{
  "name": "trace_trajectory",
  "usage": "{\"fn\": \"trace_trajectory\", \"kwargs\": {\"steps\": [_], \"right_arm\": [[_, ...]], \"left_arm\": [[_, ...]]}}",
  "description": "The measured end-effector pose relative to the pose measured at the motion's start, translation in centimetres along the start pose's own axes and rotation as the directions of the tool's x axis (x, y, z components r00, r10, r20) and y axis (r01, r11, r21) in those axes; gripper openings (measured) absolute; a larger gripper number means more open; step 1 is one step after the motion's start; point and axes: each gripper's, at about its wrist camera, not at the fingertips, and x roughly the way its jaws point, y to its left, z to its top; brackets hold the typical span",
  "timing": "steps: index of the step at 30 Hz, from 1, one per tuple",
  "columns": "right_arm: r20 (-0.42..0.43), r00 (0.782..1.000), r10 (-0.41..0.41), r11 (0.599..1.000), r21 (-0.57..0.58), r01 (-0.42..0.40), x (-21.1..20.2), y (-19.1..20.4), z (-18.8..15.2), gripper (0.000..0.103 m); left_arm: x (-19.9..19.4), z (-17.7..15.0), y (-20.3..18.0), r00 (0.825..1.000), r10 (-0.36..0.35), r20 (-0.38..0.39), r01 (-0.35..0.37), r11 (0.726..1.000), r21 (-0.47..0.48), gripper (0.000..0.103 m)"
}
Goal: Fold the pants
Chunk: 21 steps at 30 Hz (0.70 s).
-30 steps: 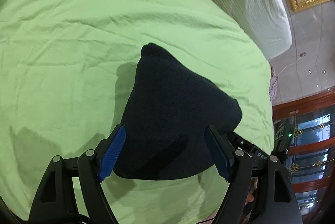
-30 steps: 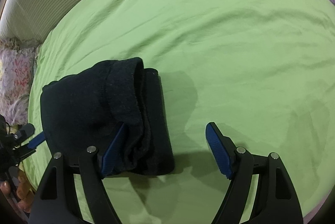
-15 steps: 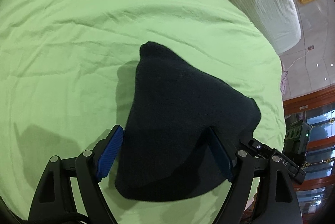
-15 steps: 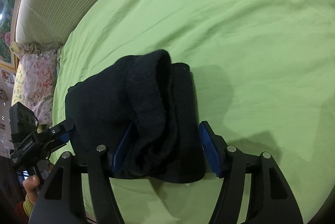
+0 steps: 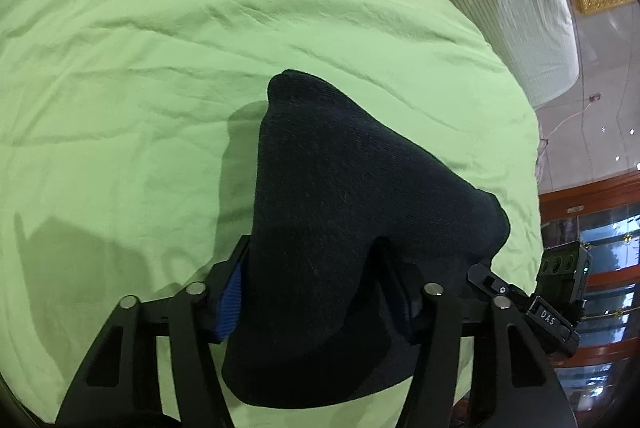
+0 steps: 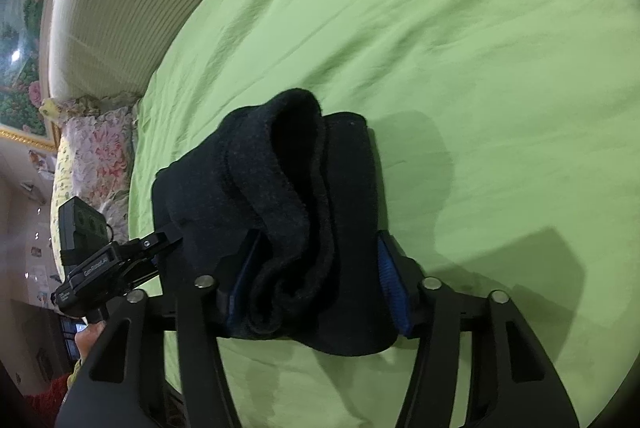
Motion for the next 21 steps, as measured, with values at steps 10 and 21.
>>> {"fn": "trace_trajectory", "kwargs": {"steps": [10,21], "right_arm": [[0.047,0.994,0.099,0.983,-0.157,-0.091,-1.9,5.0,1.7,0.042],[0.01,0.993,0.119,0.955,-0.274,-0.112,2.2,10.9,6.0,0.042]], "left_arm": [[-5.4,0.0,-0.3,0.99,-0.067,0.122,0.068,0.998,-0.005,0.038],[-10.2,3.7,2.7,0.971,-0.01,0.241,0.018,0.999,-0.031,0.038]]}}
